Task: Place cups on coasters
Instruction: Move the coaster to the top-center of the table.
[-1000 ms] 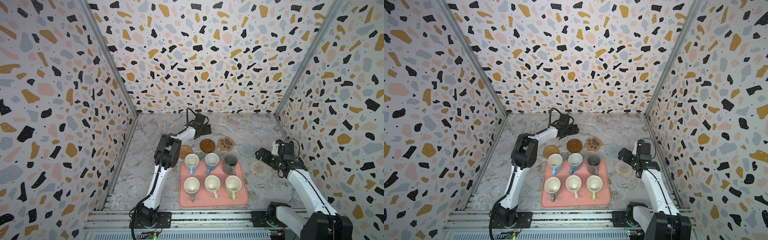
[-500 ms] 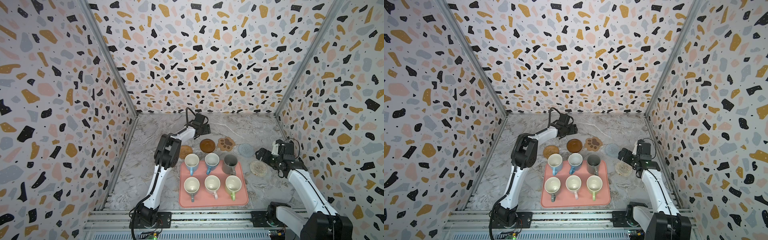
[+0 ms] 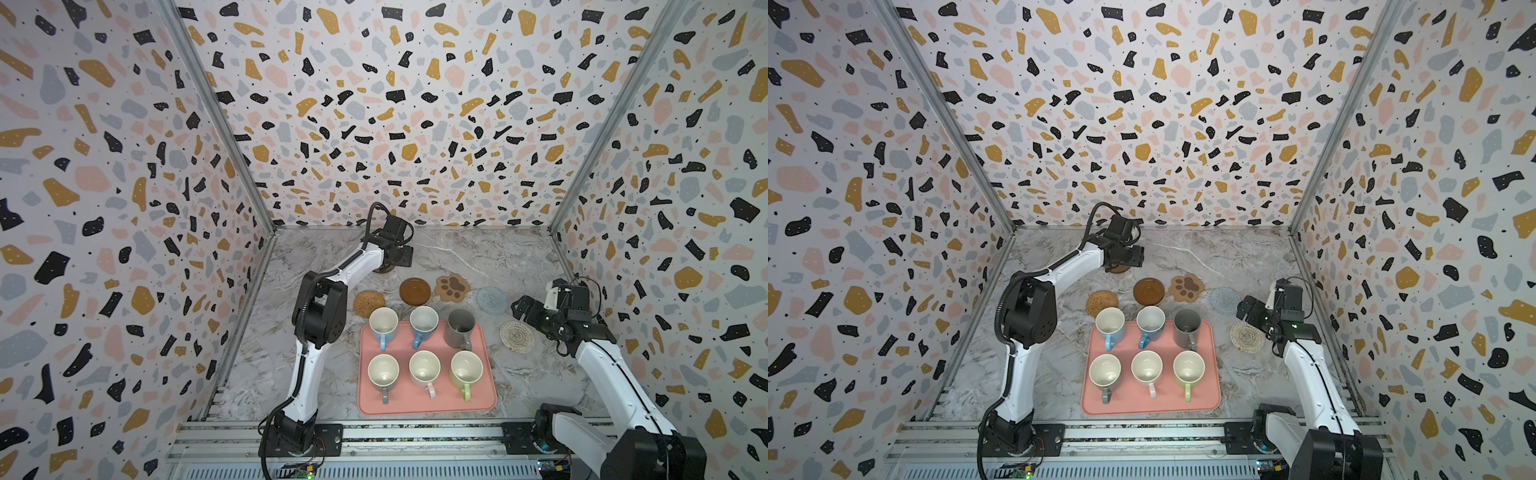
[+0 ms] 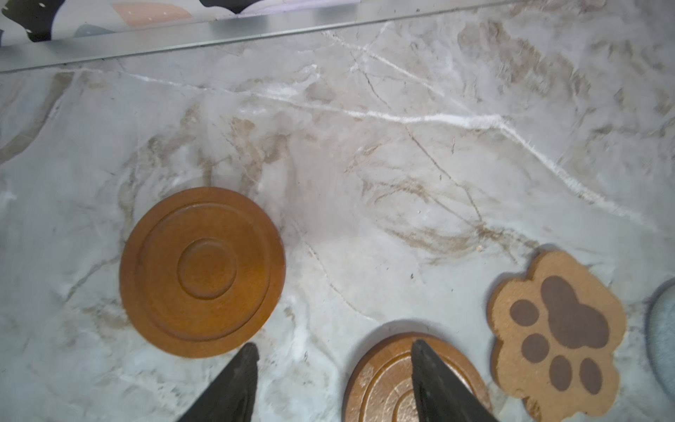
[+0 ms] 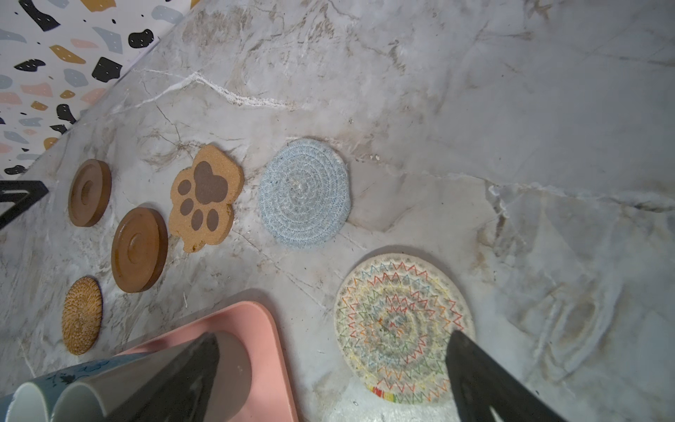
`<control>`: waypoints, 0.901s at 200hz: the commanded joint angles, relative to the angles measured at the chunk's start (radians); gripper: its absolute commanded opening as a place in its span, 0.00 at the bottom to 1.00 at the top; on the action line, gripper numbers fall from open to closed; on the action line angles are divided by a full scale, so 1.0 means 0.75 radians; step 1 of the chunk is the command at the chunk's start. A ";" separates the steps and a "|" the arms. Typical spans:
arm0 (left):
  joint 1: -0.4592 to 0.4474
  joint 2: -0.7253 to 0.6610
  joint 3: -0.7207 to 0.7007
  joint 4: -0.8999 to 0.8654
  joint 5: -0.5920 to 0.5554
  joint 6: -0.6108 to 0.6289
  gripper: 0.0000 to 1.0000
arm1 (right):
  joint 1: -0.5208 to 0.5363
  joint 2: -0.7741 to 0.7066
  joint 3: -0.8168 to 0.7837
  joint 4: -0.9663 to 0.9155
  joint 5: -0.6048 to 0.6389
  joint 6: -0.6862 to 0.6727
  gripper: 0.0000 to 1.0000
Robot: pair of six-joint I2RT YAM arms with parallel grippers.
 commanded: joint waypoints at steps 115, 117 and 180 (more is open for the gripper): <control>-0.133 0.147 0.000 -0.255 -0.213 0.219 0.66 | -0.007 -0.027 0.025 -0.038 -0.005 0.001 0.99; -0.133 0.147 -0.001 -0.254 -0.216 0.217 0.67 | -0.009 -0.029 0.025 -0.037 -0.005 0.001 0.99; -0.133 0.239 0.047 -0.233 -0.251 0.195 0.63 | -0.009 -0.037 0.005 -0.037 -0.002 -0.001 0.99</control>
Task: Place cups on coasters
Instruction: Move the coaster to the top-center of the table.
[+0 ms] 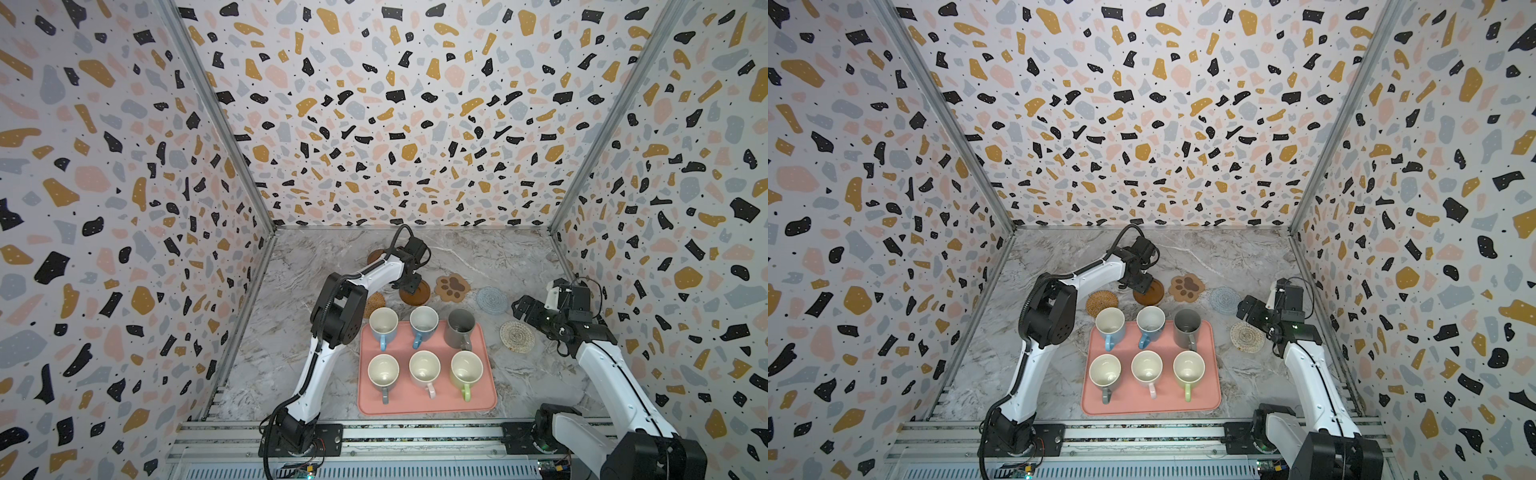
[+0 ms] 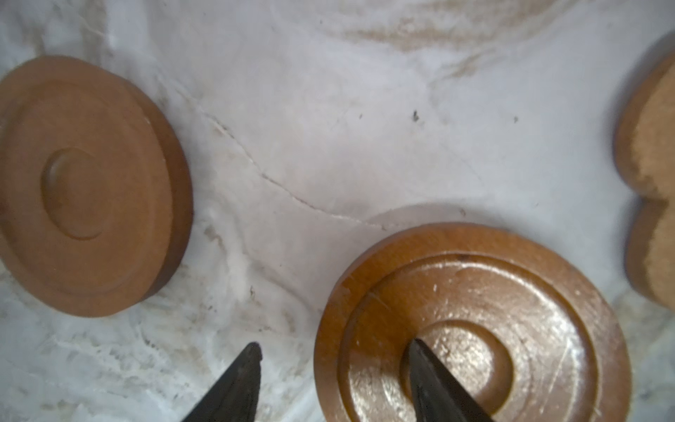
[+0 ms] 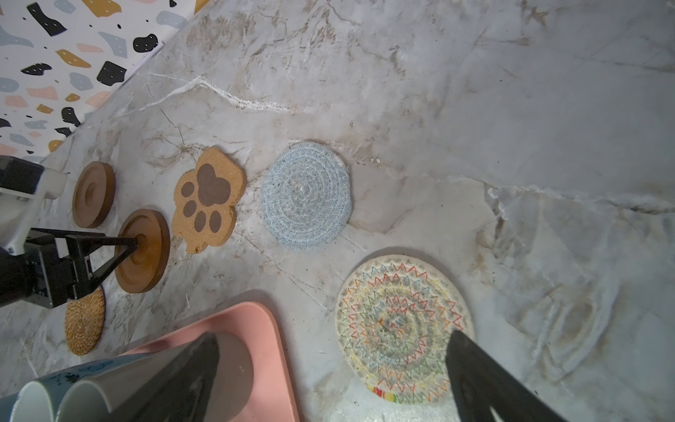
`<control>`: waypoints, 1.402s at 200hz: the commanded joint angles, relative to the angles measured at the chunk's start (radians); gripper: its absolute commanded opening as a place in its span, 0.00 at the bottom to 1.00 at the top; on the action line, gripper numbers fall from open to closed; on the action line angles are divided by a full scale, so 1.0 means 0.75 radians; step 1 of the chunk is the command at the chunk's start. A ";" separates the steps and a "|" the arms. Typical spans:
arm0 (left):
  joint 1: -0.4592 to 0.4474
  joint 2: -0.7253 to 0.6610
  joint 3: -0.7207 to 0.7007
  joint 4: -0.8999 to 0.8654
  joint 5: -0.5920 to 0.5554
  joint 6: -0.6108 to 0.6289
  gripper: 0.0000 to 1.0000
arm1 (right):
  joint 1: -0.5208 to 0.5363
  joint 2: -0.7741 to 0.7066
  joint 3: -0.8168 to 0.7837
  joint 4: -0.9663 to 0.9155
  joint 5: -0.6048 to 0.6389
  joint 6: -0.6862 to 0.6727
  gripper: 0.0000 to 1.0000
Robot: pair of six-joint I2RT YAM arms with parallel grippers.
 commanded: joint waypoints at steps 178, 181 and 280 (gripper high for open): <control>0.031 0.241 0.407 0.133 -0.050 -0.170 0.62 | -0.008 -0.012 -0.014 -0.030 0.015 0.018 0.99; 0.031 0.225 0.394 0.140 -0.050 -0.170 0.62 | -0.008 -0.013 -0.014 -0.030 0.015 0.017 0.99; 0.016 -0.161 -0.117 0.156 0.257 -0.109 0.67 | -0.008 -0.007 -0.047 0.015 -0.016 0.046 0.99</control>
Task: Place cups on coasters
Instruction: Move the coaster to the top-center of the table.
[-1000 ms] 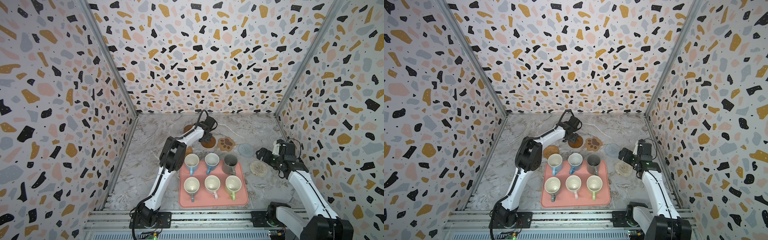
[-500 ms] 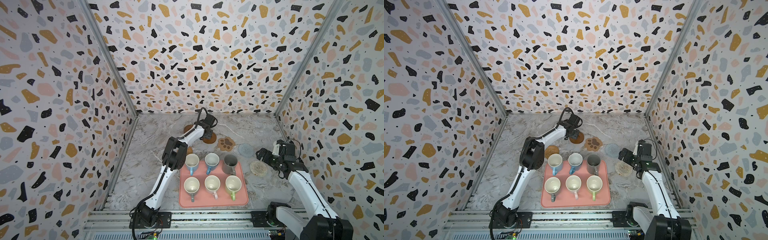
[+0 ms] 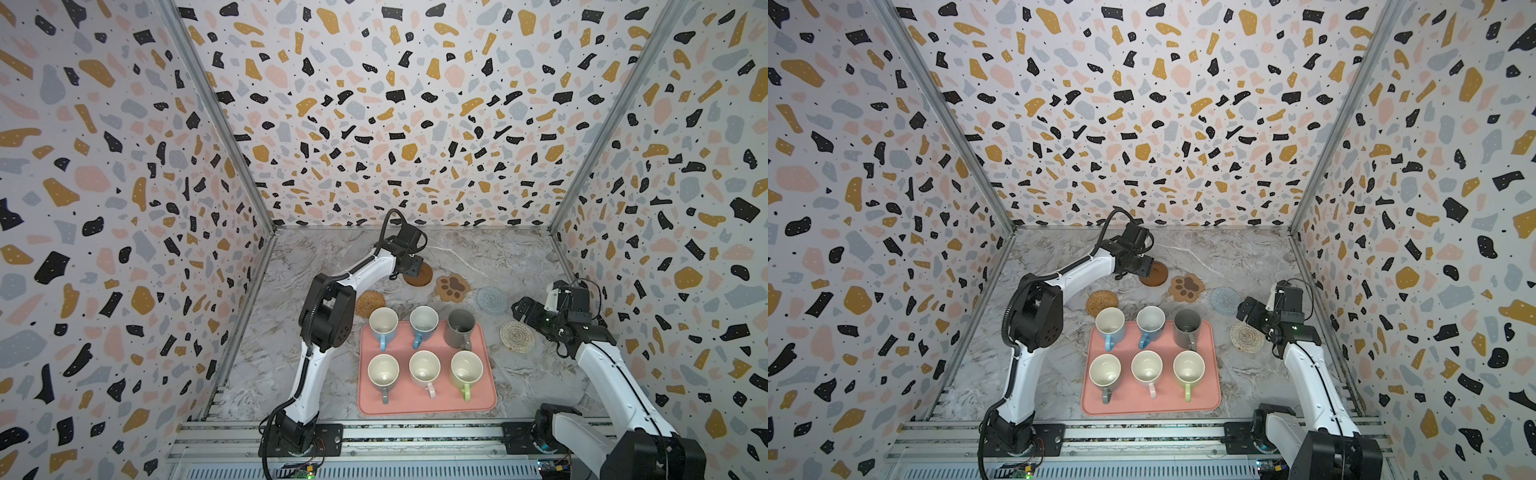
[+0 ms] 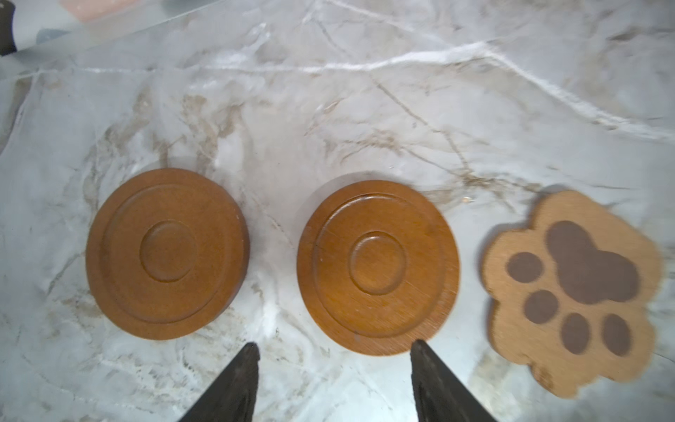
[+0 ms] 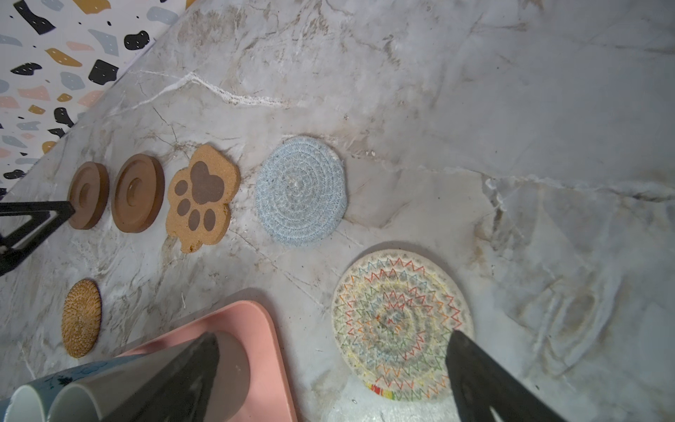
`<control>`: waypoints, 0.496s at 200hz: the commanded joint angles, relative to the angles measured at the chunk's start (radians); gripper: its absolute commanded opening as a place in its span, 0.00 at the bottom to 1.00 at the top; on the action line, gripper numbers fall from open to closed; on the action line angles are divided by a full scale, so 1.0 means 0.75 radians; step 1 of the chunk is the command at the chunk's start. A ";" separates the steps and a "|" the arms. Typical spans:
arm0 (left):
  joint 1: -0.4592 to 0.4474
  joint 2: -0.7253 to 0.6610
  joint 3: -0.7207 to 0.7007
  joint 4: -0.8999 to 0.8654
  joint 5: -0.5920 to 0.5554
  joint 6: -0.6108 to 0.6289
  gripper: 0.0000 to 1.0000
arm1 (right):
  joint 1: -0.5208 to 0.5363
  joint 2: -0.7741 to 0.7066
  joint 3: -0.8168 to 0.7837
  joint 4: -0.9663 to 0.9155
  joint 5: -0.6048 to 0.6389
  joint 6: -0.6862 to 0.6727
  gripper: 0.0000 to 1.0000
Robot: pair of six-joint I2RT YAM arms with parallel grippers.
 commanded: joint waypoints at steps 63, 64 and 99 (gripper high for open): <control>-0.026 0.061 -0.091 -0.015 0.215 0.016 0.66 | -0.004 -0.017 -0.026 0.005 -0.014 0.026 0.99; -0.026 0.062 -0.091 -0.012 0.216 0.014 0.66 | -0.004 -0.017 -0.026 0.004 -0.013 0.026 0.99; -0.038 0.093 -0.056 0.025 0.241 -0.017 0.66 | -0.005 -0.024 -0.041 0.009 -0.014 0.029 0.99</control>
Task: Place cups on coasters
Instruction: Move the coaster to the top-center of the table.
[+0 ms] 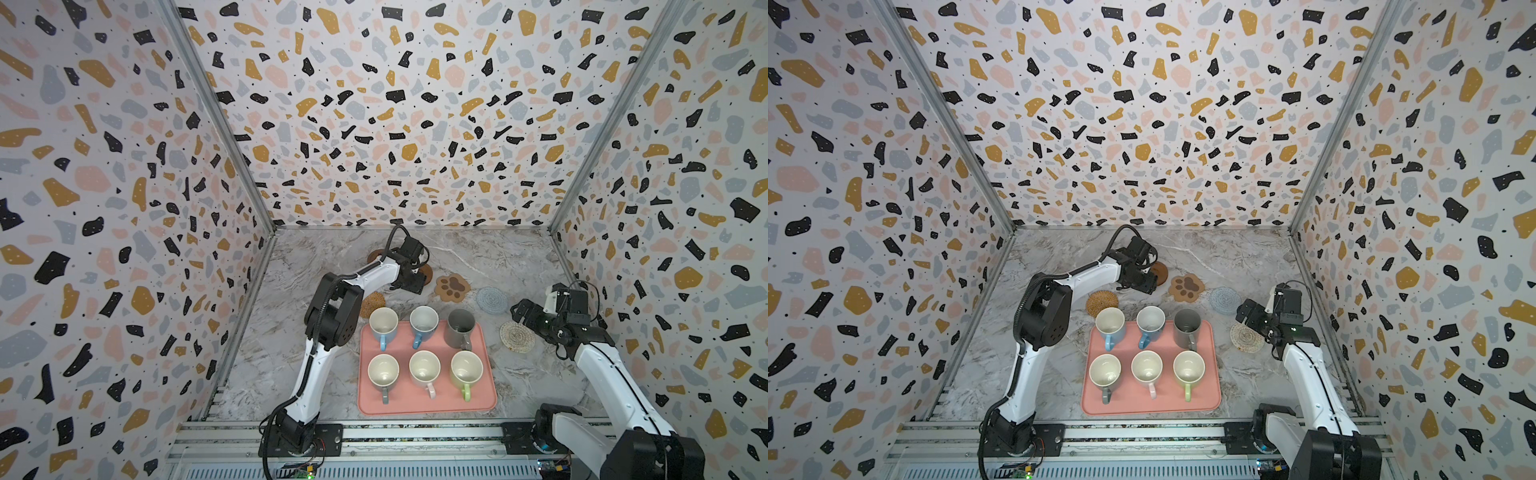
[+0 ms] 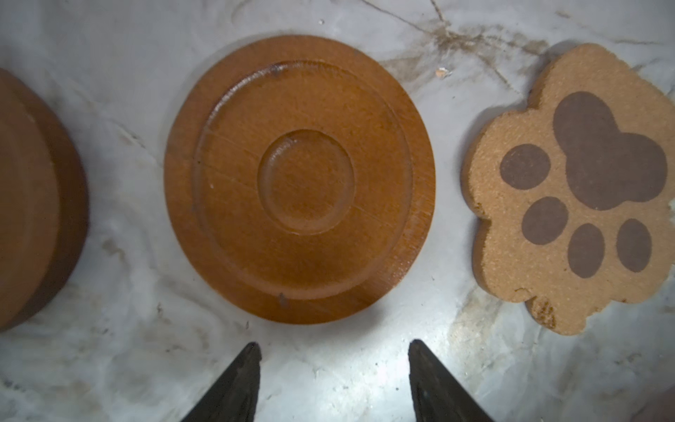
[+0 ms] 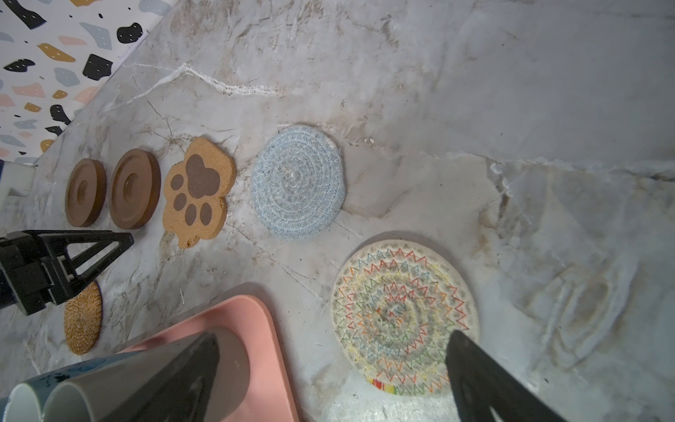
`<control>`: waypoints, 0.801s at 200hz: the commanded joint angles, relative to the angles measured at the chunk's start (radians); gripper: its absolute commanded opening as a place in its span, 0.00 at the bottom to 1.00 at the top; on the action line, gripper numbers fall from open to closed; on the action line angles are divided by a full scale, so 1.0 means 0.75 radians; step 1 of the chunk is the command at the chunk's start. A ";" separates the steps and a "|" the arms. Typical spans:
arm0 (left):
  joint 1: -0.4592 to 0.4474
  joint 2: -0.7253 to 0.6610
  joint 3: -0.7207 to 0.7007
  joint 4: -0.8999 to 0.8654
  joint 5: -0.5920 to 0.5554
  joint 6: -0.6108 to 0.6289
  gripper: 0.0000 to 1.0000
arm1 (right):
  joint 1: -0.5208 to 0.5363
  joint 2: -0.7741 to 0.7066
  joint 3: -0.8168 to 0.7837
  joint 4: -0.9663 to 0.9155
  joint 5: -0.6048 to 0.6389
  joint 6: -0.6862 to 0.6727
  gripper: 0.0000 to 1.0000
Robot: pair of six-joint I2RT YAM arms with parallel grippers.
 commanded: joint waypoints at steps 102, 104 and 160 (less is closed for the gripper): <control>-0.018 0.087 0.063 0.095 0.133 -0.105 0.65 | -0.006 -0.030 -0.014 -0.014 0.012 -0.010 0.99; -0.017 0.087 0.064 0.097 0.134 -0.108 0.65 | -0.006 -0.032 -0.014 -0.014 0.012 -0.011 0.99; -0.016 0.129 0.135 0.134 0.076 -0.155 0.65 | -0.007 -0.036 -0.016 -0.016 0.010 -0.011 0.99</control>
